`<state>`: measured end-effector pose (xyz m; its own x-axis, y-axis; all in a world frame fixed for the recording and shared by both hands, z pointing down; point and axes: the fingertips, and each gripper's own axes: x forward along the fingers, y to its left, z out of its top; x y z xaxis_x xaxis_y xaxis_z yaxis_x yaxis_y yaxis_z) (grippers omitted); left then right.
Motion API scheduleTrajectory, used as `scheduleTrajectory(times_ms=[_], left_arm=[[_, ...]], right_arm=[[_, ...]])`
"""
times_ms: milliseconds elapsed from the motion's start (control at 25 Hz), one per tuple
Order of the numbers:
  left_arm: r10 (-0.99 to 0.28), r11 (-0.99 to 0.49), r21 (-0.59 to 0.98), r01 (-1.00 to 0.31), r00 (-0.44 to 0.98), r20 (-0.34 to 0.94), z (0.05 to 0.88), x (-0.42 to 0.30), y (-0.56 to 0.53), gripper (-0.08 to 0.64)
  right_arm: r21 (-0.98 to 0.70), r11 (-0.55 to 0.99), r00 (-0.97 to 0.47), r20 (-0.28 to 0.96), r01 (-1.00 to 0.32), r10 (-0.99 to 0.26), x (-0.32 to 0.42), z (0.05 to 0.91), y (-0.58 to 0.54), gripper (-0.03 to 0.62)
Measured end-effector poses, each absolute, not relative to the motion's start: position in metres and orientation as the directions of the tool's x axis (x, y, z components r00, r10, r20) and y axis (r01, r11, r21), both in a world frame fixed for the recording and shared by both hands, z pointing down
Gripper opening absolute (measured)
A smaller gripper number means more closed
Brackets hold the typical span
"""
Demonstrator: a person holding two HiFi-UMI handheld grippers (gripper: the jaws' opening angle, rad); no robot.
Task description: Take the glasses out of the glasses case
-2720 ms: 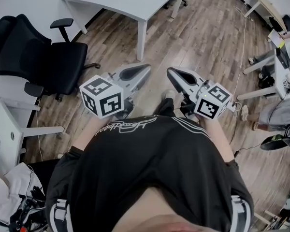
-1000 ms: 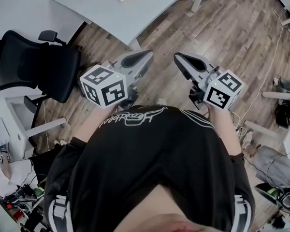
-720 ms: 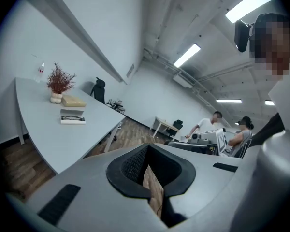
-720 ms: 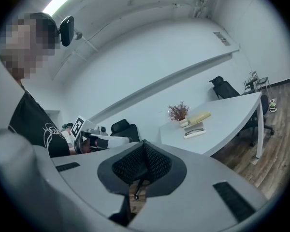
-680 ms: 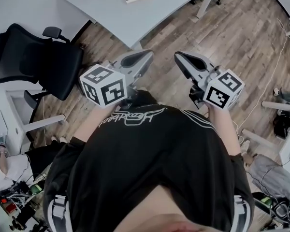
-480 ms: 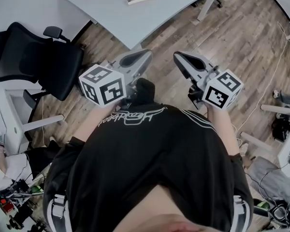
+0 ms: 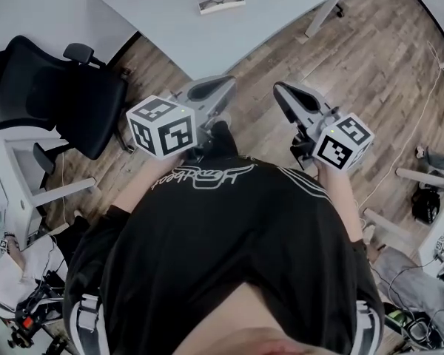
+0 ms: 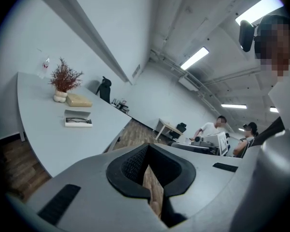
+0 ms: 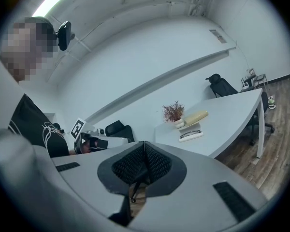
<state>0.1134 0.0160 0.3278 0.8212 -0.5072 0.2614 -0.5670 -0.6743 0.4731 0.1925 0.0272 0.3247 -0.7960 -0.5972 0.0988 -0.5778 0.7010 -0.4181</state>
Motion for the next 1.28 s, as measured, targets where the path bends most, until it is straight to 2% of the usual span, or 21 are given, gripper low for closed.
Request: scheduleTrajectory(times_ms=[1280], left_arm=[[-0.484,-0.629,0.524,-0.573,0.817,0.313,0.356,0.005,-0.234,0.007]], right_arm=[[-0.427,0.692,-0.811,0.237,-0.582,-0.535,0.071,0.346,-0.234,0.009]])
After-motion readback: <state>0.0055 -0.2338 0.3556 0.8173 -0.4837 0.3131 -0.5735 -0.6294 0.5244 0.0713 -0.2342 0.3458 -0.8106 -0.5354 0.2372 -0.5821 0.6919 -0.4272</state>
